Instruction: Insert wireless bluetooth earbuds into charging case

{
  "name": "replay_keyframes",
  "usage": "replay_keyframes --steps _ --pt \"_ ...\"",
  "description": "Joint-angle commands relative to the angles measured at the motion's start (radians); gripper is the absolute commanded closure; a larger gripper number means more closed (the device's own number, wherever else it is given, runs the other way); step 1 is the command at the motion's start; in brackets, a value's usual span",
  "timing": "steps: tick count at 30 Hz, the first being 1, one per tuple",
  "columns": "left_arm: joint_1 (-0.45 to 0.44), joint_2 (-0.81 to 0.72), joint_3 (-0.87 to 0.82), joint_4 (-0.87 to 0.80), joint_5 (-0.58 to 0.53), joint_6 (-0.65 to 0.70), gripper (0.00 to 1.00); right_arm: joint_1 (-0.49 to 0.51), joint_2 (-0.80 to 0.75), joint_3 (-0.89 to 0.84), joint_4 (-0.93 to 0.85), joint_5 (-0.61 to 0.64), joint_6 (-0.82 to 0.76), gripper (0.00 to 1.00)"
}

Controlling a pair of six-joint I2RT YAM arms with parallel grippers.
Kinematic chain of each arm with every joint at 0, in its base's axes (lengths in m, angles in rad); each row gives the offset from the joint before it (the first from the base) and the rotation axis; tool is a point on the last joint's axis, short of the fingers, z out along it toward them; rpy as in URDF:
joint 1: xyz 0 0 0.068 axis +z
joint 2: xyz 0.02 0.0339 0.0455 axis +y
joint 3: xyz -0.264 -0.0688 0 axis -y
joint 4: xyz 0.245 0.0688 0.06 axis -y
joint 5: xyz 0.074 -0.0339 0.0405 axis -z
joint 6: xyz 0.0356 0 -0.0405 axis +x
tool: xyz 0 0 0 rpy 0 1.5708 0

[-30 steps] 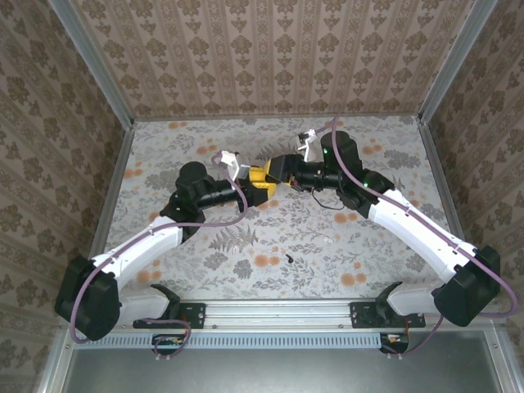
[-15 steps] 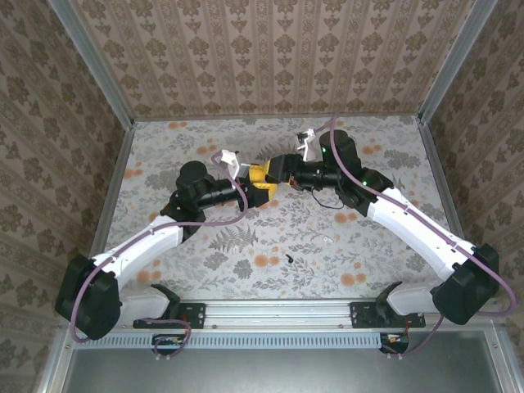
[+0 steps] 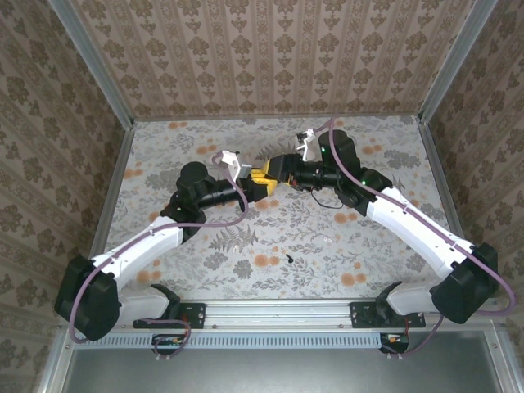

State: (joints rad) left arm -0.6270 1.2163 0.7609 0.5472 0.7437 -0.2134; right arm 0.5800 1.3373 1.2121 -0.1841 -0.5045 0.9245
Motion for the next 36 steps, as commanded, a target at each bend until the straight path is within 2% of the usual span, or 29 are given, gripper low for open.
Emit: replay_keyframes --steps 1,3,5,9,13,19,25,31,36 --pt "0.006 -0.019 0.011 0.037 -0.009 -0.012 1.0 0.009 0.0 0.01 -0.01 -0.043 -0.015 0.53" --pt "0.009 -0.03 -0.001 0.039 -0.024 -0.021 1.0 0.008 -0.026 -0.002 0.009 -0.026 -0.023 0.41" --pt "0.02 -0.045 -0.023 0.058 -0.037 -0.05 1.0 0.003 -0.075 -0.022 0.043 0.008 -0.039 0.35" --pt "0.065 -0.068 -0.096 0.184 -0.027 -0.176 1.0 -0.008 -0.177 -0.066 0.096 0.06 -0.099 0.28" --pt "0.1 -0.067 -0.146 0.334 -0.003 -0.33 1.0 -0.009 -0.207 -0.112 0.163 0.048 -0.092 0.29" --pt "0.105 -0.064 -0.14 0.423 0.047 -0.469 1.0 0.013 -0.156 -0.121 0.24 -0.034 -0.06 0.34" --pt "0.104 -0.088 -0.142 0.429 0.066 -0.521 1.0 0.026 -0.11 -0.105 0.24 -0.038 -0.067 0.34" --pt "0.102 -0.097 -0.141 0.424 0.078 -0.532 1.0 0.026 -0.044 -0.048 0.25 -0.086 -0.059 0.35" --pt "0.099 -0.101 -0.138 0.426 0.09 -0.526 1.0 0.023 -0.011 -0.036 0.233 -0.068 -0.044 0.38"
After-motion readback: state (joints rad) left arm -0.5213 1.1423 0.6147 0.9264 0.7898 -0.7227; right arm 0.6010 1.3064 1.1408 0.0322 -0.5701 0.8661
